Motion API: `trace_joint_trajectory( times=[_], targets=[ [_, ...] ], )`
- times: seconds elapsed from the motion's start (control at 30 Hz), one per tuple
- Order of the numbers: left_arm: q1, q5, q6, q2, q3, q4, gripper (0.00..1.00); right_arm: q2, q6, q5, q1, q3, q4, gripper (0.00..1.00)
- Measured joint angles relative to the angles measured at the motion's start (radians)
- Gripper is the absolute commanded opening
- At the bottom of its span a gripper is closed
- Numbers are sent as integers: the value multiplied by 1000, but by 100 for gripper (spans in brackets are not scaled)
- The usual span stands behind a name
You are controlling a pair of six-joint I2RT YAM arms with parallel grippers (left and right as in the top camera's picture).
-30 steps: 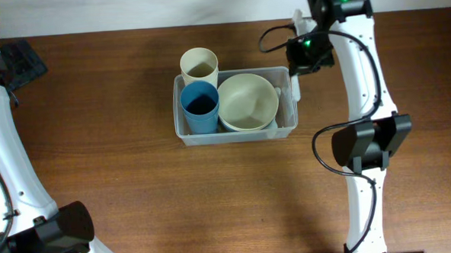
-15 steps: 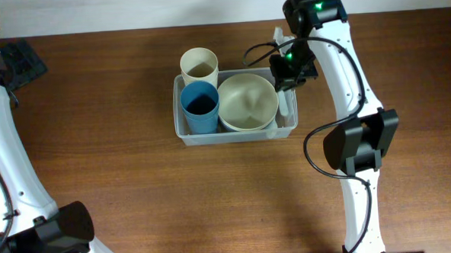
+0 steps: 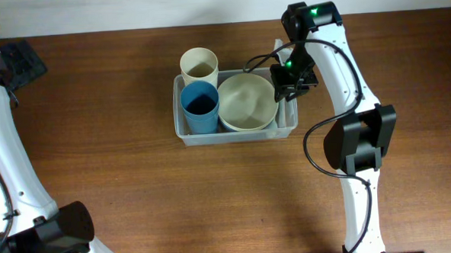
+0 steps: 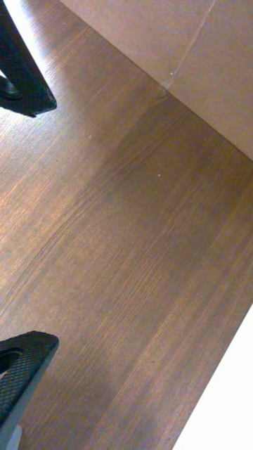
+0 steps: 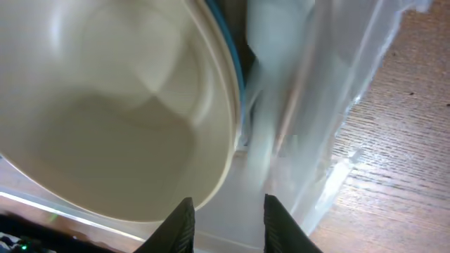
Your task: Pack container
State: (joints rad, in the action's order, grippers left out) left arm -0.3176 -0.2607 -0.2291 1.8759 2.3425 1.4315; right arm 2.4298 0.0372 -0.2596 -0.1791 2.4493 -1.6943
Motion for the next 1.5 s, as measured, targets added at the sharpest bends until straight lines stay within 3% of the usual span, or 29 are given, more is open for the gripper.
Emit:
trace_joint_trajectory(
  times=[0.1,0.23,0.37,0.57,0.77,1.07,1.3,1.5],
  targets=[
    [0,0,0,0,0,0,100,0,3,1,13,0,0,39],
    [0,0,0,0,0,0,100,0,6,0,42,0,0,54],
    [0,0,0,0,0,0,100,0,6,4,80,0,0,99],
    [0,0,0,0,0,0,100,0,7,6,148,72,0,99],
    [0,0,0,0,0,0,100,-29,8,7,231,305,2,99],
    [0,0,0,0,0,0,100,-219,7,7,264,665,22,99],
    [0,0,0,0,0,0,100,-243,11,7,264,695,2,99],
    [0,0,0,0,0,0,100,-227,98,59,278,687,2,99]
  ],
)
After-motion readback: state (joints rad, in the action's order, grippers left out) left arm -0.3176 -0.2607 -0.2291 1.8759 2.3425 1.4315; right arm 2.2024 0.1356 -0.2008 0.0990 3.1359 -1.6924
